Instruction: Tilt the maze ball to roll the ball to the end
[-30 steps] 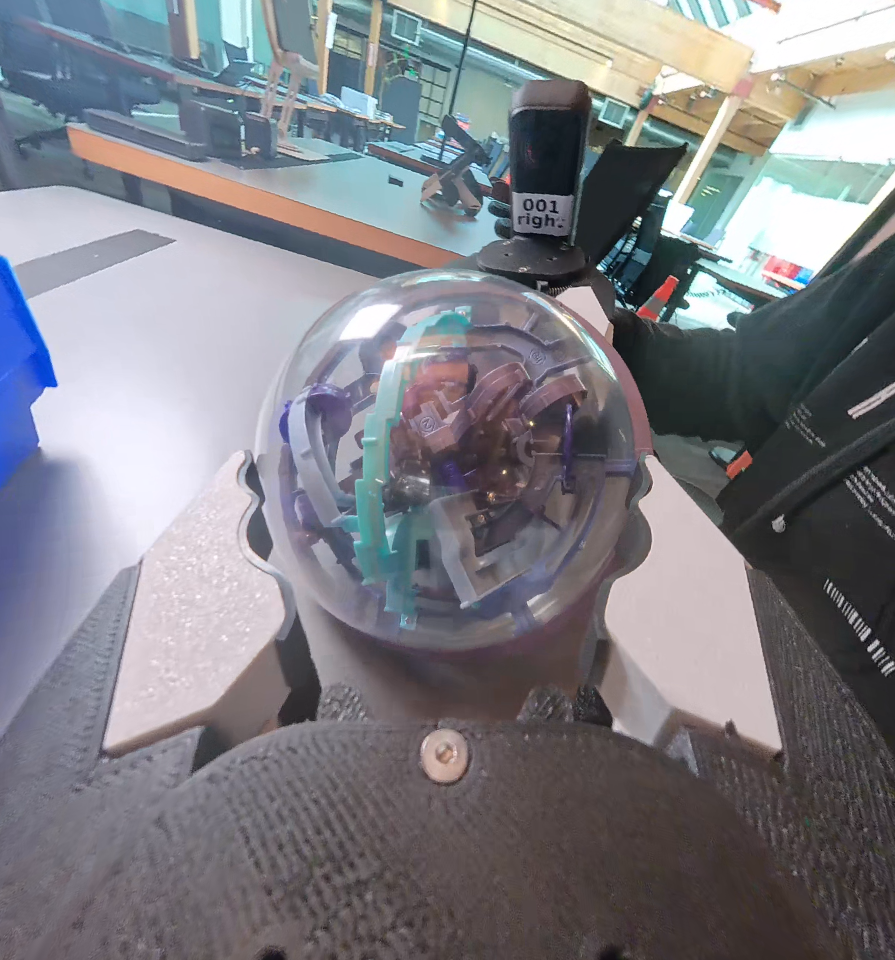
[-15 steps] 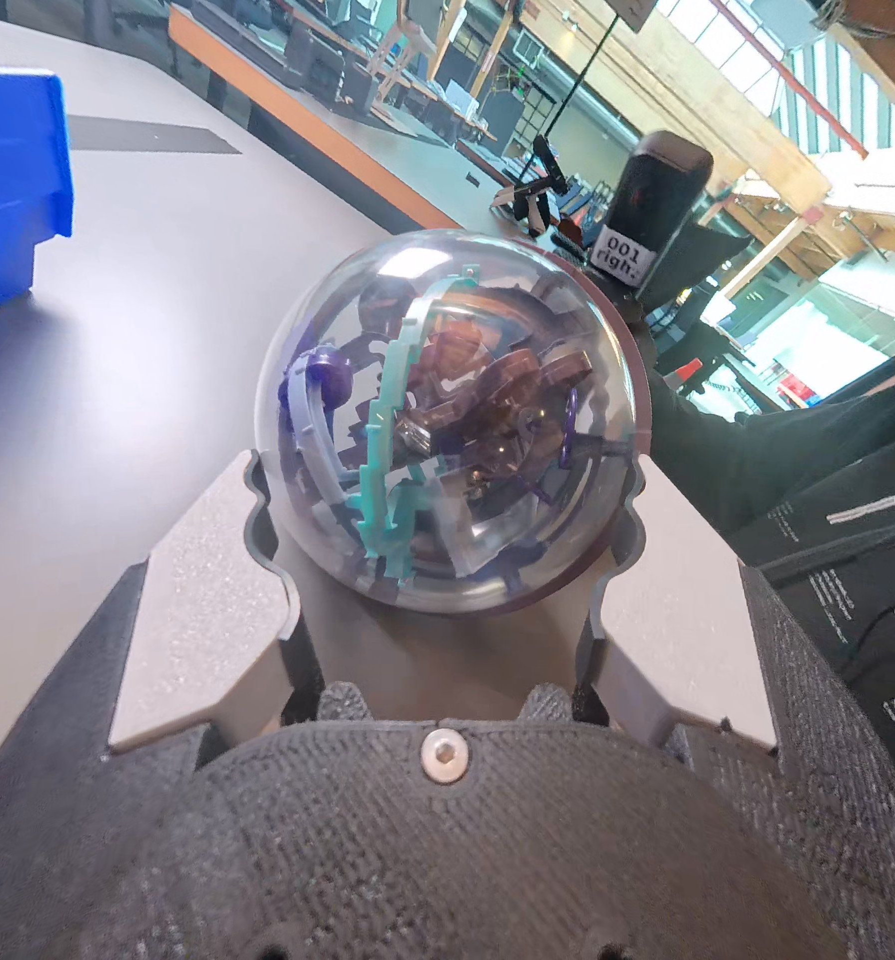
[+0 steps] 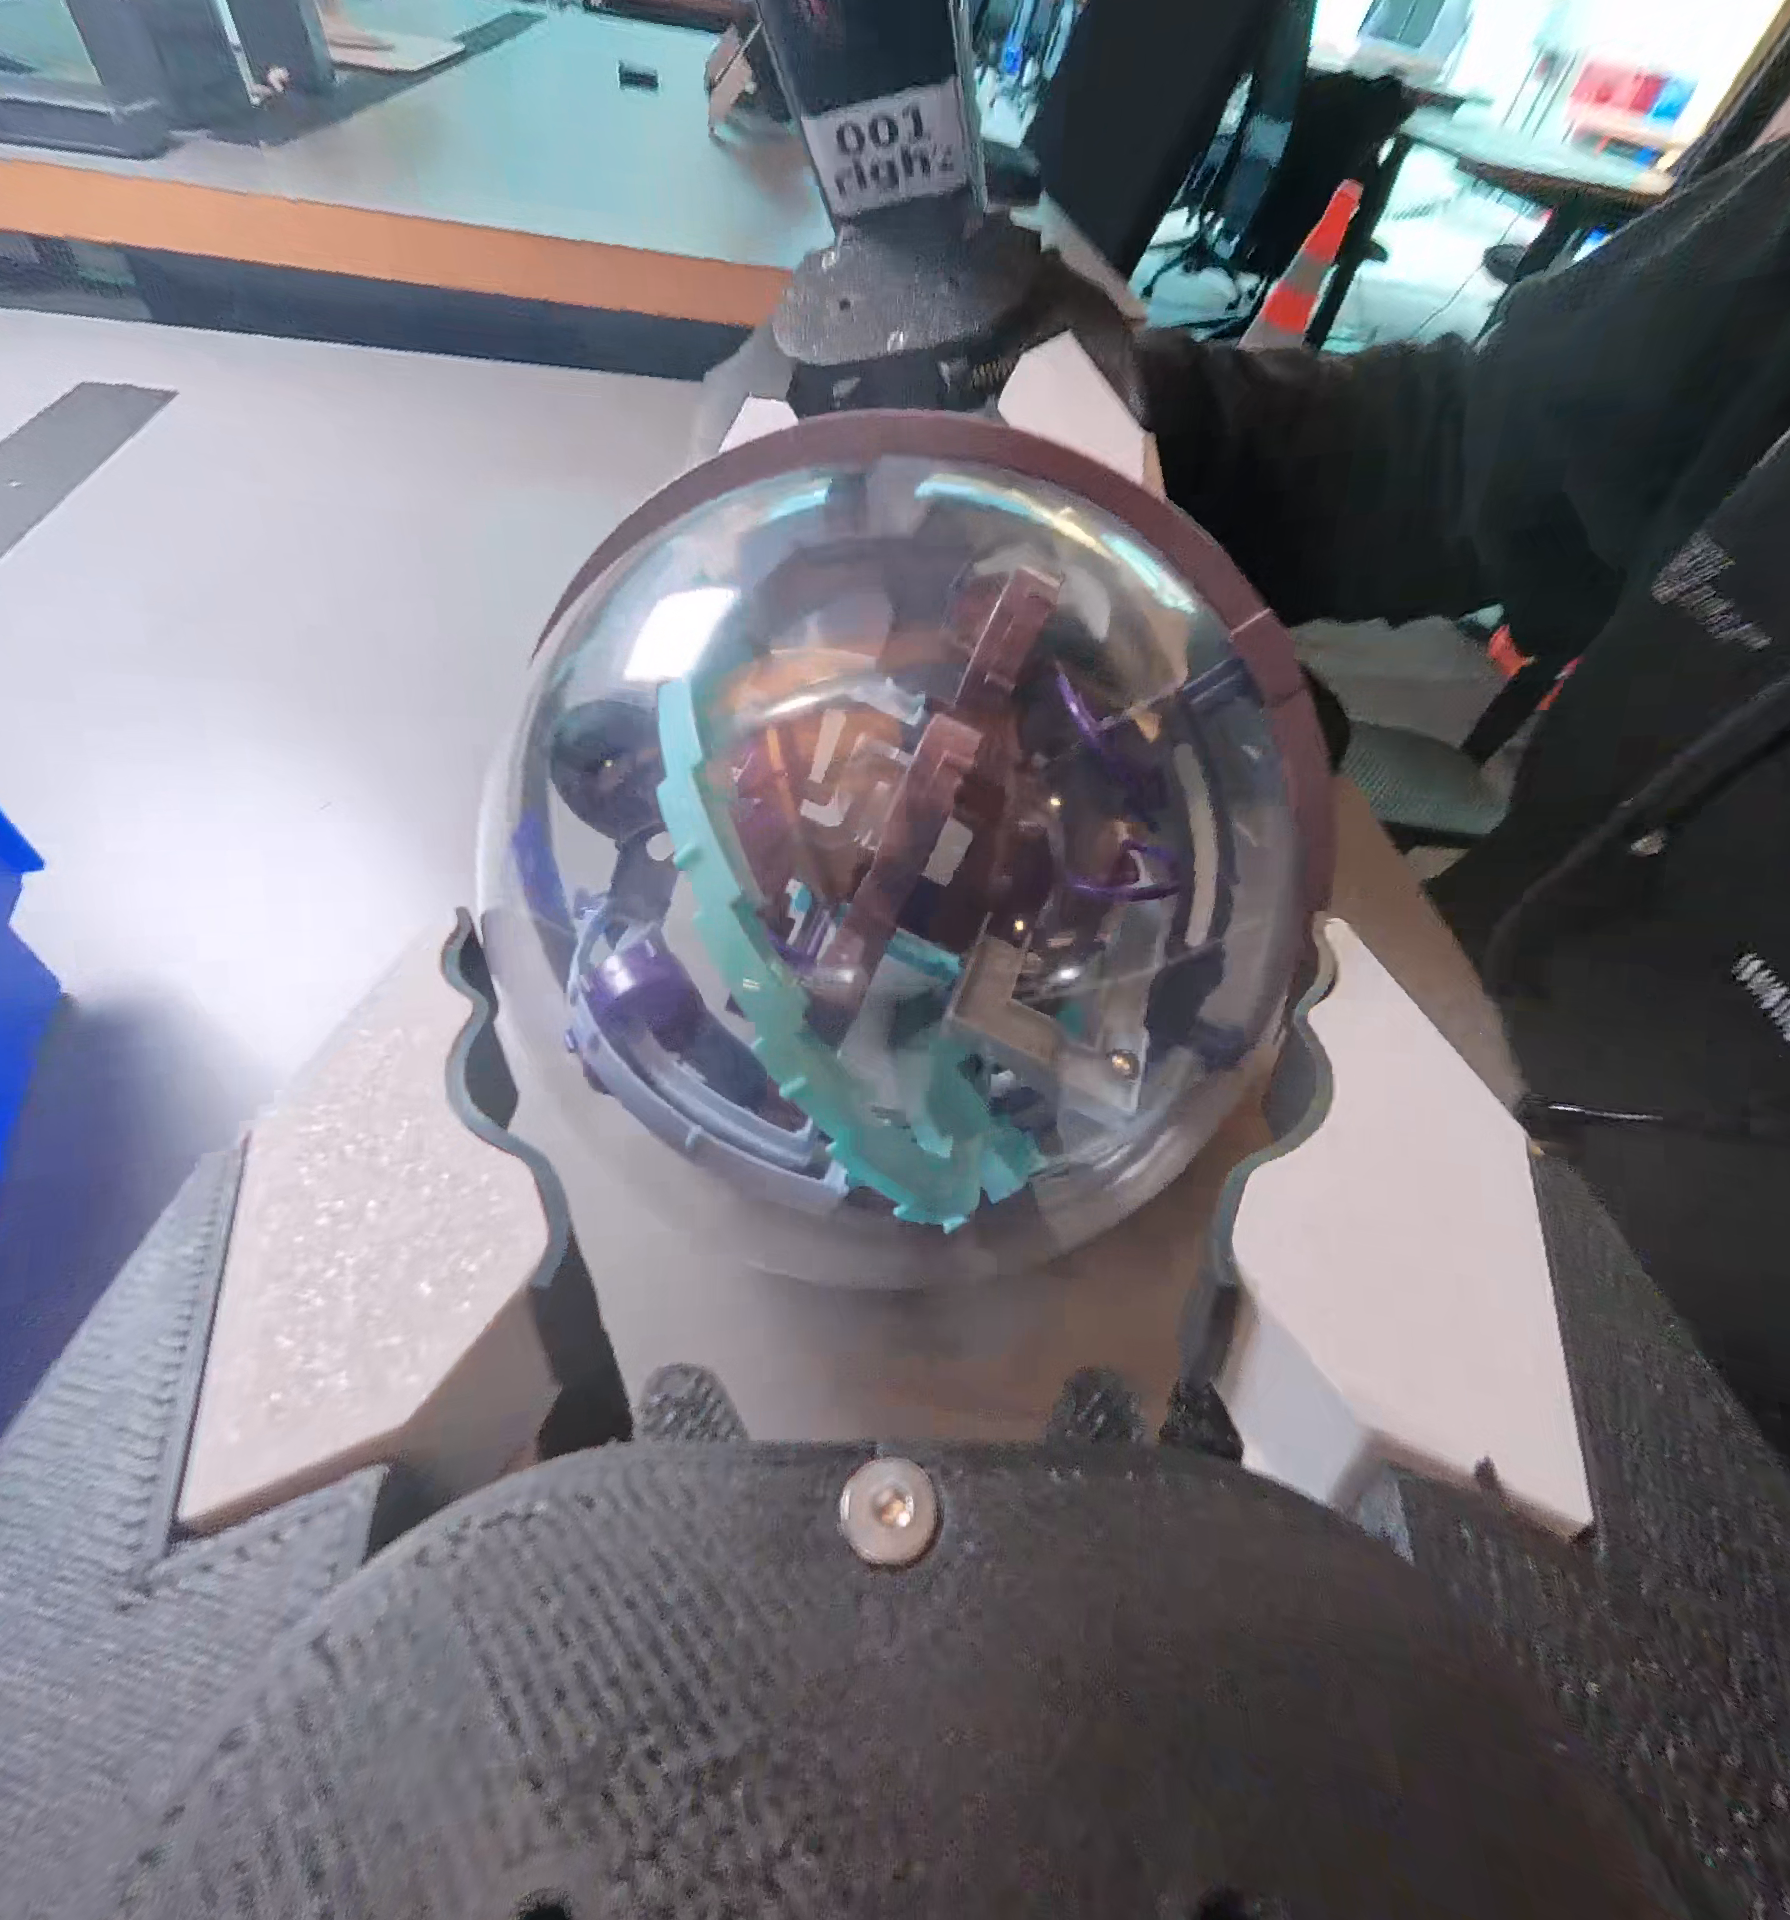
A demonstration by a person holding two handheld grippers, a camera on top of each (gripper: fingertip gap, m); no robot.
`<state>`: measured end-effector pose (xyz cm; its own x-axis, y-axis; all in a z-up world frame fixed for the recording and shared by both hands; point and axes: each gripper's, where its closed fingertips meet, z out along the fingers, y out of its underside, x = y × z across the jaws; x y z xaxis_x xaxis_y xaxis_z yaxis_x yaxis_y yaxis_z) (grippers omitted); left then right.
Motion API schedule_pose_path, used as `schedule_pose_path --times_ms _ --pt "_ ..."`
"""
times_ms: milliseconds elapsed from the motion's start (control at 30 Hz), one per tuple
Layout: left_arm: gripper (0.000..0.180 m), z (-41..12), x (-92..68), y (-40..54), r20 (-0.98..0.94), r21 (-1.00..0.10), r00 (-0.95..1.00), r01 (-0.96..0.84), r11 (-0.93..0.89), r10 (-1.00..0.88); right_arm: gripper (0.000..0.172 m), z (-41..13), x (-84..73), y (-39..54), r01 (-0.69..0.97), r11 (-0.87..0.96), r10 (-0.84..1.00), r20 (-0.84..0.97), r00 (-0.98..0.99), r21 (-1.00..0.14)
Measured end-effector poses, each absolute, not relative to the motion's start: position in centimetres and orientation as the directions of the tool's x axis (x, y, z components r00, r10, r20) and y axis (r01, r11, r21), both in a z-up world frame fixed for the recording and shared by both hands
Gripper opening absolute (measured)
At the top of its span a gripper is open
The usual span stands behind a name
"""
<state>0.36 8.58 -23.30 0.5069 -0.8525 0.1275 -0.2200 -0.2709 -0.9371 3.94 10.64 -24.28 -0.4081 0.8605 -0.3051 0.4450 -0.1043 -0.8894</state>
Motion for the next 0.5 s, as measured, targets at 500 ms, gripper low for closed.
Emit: schedule_pose_path --times_ms 500 --pt "0.144 -23.2 0.1 7.8 0.128 -0.957 0.590 -0.139 -0.256 -0.798 0.115 -24.6 5.1 10.8 0.374 -0.074 0.933 -0.197 -0.301 -0.925"
